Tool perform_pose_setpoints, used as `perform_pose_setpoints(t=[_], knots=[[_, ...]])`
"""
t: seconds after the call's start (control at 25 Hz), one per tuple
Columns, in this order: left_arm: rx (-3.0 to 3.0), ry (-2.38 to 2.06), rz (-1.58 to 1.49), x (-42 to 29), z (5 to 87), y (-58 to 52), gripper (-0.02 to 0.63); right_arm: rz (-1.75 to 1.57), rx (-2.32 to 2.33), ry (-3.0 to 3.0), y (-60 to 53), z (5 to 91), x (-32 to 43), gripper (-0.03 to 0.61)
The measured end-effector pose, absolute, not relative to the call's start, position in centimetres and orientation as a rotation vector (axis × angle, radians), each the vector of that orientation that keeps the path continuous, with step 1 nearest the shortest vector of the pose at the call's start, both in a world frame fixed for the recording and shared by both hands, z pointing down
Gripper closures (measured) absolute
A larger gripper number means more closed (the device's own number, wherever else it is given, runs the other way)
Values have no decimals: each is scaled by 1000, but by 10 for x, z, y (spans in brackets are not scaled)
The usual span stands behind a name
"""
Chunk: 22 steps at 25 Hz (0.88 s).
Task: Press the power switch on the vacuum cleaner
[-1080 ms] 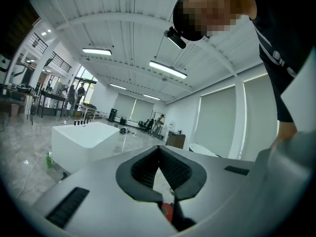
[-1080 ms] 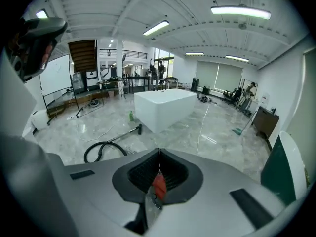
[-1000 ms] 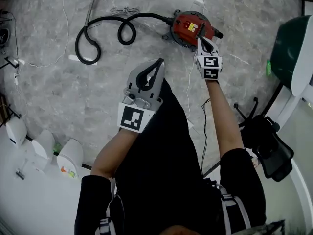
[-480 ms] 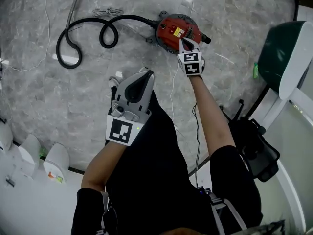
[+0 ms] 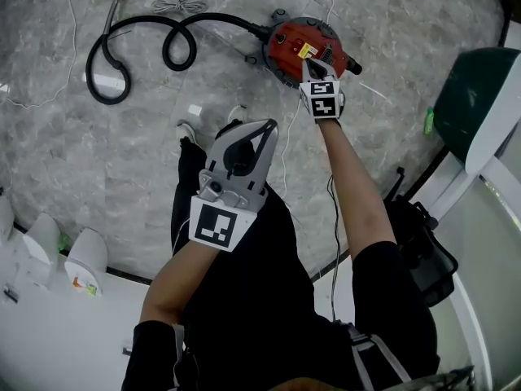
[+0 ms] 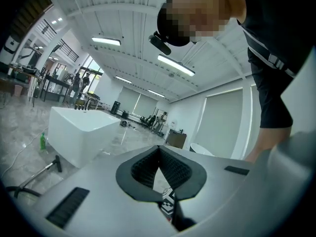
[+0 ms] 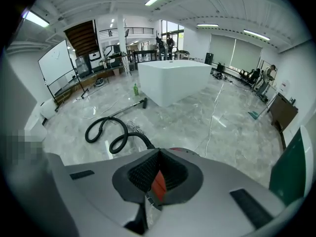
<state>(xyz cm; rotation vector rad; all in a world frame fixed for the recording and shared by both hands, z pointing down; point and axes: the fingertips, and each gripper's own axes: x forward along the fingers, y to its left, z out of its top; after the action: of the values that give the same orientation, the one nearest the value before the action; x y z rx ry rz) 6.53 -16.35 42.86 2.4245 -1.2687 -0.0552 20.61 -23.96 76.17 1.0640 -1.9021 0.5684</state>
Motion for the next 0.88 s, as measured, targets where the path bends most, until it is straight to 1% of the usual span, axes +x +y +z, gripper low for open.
perform_pose_setpoints(t=[0.24,0.88], knots=[[2466,-1299,-4,56,441,-171,598,497,1074,-1839,-259,792,214,560],[2354,-1220,-48,67,489,-173,599,470,895,-1828,-271,870,217,560]])
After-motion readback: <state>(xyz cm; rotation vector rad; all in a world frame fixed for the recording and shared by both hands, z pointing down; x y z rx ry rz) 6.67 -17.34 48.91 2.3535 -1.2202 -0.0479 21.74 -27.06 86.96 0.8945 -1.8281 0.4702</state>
